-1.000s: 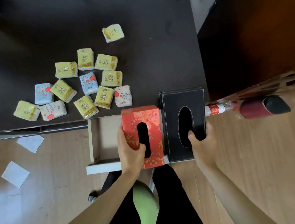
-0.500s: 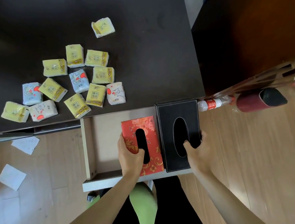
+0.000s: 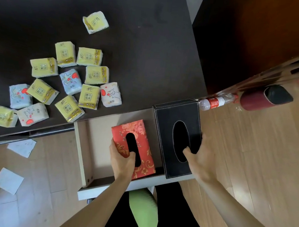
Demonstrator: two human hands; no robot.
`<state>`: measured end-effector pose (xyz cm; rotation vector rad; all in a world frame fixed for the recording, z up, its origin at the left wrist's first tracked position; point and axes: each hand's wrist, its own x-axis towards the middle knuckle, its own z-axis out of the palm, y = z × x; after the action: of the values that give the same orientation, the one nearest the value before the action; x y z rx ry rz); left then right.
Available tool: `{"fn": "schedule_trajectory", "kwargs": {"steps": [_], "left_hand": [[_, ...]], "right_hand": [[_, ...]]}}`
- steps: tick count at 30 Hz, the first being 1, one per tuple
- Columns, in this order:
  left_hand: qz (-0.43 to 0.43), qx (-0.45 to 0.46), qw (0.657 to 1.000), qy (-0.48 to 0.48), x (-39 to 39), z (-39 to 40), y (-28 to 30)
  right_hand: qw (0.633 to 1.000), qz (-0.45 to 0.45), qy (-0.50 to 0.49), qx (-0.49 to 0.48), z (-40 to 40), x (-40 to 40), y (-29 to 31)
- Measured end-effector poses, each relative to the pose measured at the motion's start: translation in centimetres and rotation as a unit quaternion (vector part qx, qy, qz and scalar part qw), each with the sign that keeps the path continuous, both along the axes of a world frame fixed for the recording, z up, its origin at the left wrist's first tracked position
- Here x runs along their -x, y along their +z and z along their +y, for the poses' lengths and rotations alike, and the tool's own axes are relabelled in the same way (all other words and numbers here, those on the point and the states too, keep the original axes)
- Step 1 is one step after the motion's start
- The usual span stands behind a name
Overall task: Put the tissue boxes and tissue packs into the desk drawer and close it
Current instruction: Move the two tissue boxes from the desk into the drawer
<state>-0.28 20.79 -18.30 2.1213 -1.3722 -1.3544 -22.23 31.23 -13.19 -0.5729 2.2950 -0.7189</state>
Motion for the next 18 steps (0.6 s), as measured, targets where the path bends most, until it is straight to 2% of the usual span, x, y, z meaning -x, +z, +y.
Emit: {"fn": "schedule_trajectory", "kwargs": {"steps": [14,16,18], "left_hand": [[0.003,-0.017,0.999,-0.034,-0.6,1.6,-0.6],[0.006,-0.013,0.999,-0.039,-0.7,1.6,-0.7],[0.011,-0.017,0.999,-0.041,-0.9,1.6,-0.7]], "right_hand": [[0.998,0.009,0.023,-0.059,-0.1,-0.3,-2.2],[0.997,0.033,0.042,-0.061,-0.1,-0.7,-2.9],[0.99,0.094,0.067,-0.083,0.2,-1.1,-3.2]]}}
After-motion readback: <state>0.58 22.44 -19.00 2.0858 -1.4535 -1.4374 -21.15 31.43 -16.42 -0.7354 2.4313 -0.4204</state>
